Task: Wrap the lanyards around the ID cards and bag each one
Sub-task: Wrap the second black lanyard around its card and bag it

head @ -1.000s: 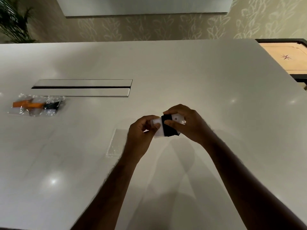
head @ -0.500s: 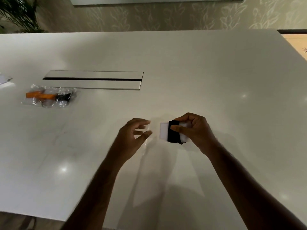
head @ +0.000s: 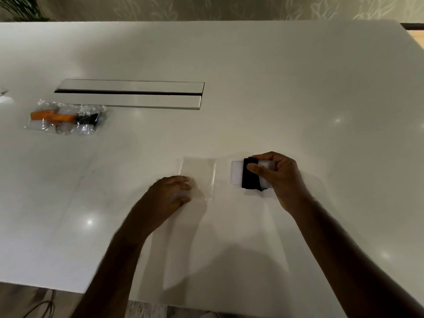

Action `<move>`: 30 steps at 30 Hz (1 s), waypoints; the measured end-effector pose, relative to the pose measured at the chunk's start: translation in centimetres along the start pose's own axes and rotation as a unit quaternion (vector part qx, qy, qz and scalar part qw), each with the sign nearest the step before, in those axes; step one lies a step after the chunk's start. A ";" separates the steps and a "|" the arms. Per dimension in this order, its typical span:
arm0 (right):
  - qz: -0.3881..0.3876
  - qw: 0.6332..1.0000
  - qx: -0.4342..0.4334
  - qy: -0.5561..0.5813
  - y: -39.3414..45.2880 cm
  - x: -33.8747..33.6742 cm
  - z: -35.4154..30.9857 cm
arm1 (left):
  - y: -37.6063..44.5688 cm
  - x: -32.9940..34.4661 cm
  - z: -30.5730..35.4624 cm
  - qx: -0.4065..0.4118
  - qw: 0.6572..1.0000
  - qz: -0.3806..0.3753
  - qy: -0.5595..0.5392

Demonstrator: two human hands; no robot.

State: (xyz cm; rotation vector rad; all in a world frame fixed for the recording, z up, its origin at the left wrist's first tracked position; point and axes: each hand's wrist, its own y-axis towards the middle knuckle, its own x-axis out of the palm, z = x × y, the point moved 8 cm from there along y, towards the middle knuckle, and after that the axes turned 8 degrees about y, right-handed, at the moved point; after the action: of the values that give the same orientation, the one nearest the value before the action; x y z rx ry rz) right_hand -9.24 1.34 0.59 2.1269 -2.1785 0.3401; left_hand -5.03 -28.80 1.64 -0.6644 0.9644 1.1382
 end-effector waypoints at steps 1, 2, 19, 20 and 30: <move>0.002 1.000 -0.003 0.002 -0.1 -0.1 -0.1 | 0.0 0.1 0.2 0.007 1.000 0.003 0.008; 0.003 1.000 -0.006 0.004 -0.2 -0.1 -0.1 | 0.0 0.1 0.3 0.013 1.000 0.006 0.012; -0.023 0.999 0.018 0.029 -1.9 -2.1 -0.7 | 0.9 1.3 2.1 -0.198 0.966 0.092 -0.136; -0.036 0.999 0.022 0.025 -2.0 -2.2 -0.8 | 1.0 1.7 2.4 -0.218 0.959 0.091 -0.154; -0.076 0.995 0.017 -0.055 -2.6 -3.0 -1.8 | 2.2 3.5 8.8 -0.241 0.946 0.118 -0.181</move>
State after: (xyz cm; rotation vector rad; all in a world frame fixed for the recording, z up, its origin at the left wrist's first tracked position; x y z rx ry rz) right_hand -6.75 4.59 1.99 2.3668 -2.0615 0.2576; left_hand -4.21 -19.10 2.56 -0.7033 0.4545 1.6698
